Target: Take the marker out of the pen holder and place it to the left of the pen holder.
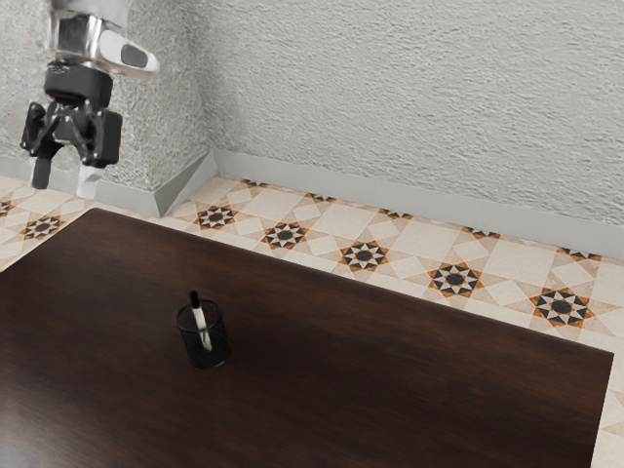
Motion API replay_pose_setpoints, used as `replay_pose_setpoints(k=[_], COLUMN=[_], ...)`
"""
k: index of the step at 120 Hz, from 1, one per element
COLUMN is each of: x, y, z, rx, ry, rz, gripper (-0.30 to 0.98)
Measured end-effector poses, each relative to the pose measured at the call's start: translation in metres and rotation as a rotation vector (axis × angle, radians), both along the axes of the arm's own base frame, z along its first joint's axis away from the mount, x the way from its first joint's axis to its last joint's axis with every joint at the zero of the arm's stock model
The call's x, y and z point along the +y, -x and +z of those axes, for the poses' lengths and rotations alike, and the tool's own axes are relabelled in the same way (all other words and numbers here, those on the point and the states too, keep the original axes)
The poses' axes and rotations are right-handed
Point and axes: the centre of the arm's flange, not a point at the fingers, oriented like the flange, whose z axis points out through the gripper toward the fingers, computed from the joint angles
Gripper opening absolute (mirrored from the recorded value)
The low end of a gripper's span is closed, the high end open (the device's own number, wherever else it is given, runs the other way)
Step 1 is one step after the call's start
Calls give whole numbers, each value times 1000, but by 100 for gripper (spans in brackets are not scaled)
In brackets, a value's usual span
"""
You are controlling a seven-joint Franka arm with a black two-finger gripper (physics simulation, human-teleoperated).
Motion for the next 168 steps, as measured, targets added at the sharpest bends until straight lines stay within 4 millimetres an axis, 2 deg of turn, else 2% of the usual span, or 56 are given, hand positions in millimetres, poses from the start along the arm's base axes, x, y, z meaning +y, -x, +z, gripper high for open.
replay_pose_setpoints(k=[5, 12, 16, 27, 34, 42, 47, 52, 67, 78, 96, 120, 136, 168], x=[-2, -3, -4, 2, 15, 18, 17, 21, 56, 56, 43, 38, 38, 46], y=[-19, -40, -58, -120, -149, -176, -189, -197, -207, -207, -179, -167, -167, -154], z=[-23, -36, -52, -119, -157, -204, -231, -248, -289, -304, -318, -320, -317, -321], rx=[-73, -184, -216, -252, -275, -288, -292, -305, -318, -328, -359, -442, -482, -486], ry=[14, 24, 29, 36, 35, 46, 55, 63, 83, 92, 93, 77, 70, 61], rz=[3, 6, 10, 33, 59, 77, 85, 98, 168, 171, 146, 123, 119, 130], gripper=[69, 69, 69, 69, 69, 69, 69, 69, 69, 68, 66, 53, 40, 23])
